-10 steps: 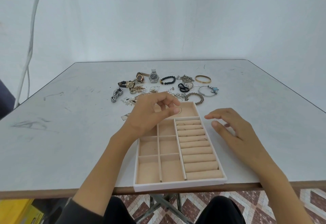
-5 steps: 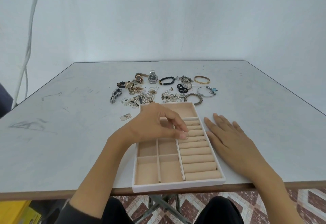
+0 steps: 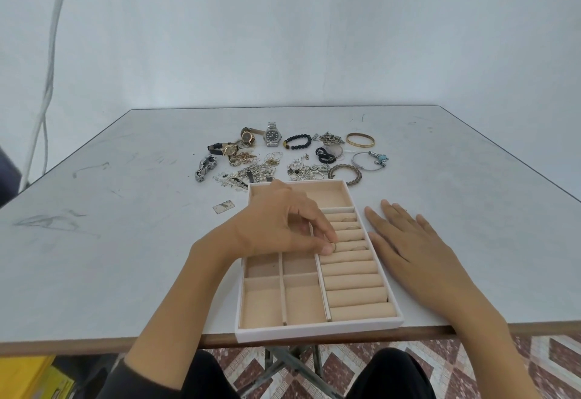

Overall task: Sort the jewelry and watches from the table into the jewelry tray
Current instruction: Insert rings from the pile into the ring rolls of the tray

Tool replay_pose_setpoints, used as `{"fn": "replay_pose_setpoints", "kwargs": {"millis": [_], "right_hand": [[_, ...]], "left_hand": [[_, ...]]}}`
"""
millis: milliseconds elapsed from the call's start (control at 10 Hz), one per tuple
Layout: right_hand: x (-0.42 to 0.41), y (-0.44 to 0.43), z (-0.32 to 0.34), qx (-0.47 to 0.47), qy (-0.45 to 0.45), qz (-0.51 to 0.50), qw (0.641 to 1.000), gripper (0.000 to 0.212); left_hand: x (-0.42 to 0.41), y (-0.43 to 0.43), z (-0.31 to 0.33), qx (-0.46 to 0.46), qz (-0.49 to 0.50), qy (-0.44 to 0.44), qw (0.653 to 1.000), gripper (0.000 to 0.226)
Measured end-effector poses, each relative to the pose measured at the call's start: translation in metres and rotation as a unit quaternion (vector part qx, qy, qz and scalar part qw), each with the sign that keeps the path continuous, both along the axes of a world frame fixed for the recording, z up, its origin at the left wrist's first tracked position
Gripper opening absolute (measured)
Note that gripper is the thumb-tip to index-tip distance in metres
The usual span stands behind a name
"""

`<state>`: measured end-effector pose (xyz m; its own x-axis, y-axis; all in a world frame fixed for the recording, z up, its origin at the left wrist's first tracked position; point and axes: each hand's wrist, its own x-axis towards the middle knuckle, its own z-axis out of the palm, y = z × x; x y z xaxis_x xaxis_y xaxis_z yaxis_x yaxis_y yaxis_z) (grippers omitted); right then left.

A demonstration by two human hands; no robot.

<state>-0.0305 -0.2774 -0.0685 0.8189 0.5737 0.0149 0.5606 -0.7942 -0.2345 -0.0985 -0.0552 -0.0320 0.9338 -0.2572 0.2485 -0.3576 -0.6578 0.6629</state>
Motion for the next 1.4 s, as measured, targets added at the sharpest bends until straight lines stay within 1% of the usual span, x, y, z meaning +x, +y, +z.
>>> {"fn": "replay_pose_setpoints", "kwargs": {"millis": [100, 200, 300, 500, 600, 700, 800, 900, 1100, 1300, 1400], "right_hand": [[0.0, -0.001, 0.0, 0.001, 0.0, -0.001, 1.0, 0.053], [0.0, -0.001, 0.0, 0.002, -0.003, 0.0, 1.0, 0.054], [0.0, -0.001, 0.0, 0.004, -0.001, 0.001, 1.0, 0.054], [0.0, -0.001, 0.001, 0.003, 0.0, 0.0, 1.0, 0.054], [0.0, -0.001, 0.001, 0.004, 0.0, 0.0, 1.0, 0.054], [-0.001, 0.0, 0.001, 0.002, 0.0, 0.0, 1.0, 0.053], [-0.001, 0.0, 0.002, 0.0, -0.002, 0.001, 1.0, 0.053], [-0.001, 0.0, 0.002, 0.001, -0.001, 0.001, 1.0, 0.053], [0.0, -0.001, 0.001, 0.002, -0.001, 0.0, 1.0, 0.053], [0.0, -0.001, 0.001, 0.006, 0.001, 0.0, 1.0, 0.053], [0.0, -0.001, 0.001, 0.006, 0.0, 0.0, 1.0, 0.053]], "left_hand": [[0.002, 0.001, -0.002, -0.003, -0.007, 0.001, 1.0, 0.017], [0.003, 0.001, -0.003, -0.044, -0.005, -0.006, 0.999, 0.021], [0.004, 0.0, -0.003, -0.062, 0.015, -0.022, 0.998, 0.021], [0.007, -0.003, -0.006, -0.024, 0.011, -0.035, 0.999, 0.023], [0.007, -0.002, -0.007, -0.019, 0.016, -0.038, 0.999, 0.021], [0.007, -0.002, -0.006, -0.014, 0.023, -0.035, 0.999, 0.023], [0.006, -0.005, -0.005, 0.005, 0.02, -0.012, 1.0, 0.025], [0.006, -0.008, -0.005, 0.017, 0.021, -0.016, 1.0, 0.024], [0.005, -0.01, -0.003, 0.009, 0.035, 0.003, 0.999, 0.027], [0.003, -0.009, -0.001, -0.034, 0.04, 0.01, 0.999, 0.022], [0.003, -0.01, -0.001, -0.021, 0.041, 0.016, 0.999, 0.026]]}}
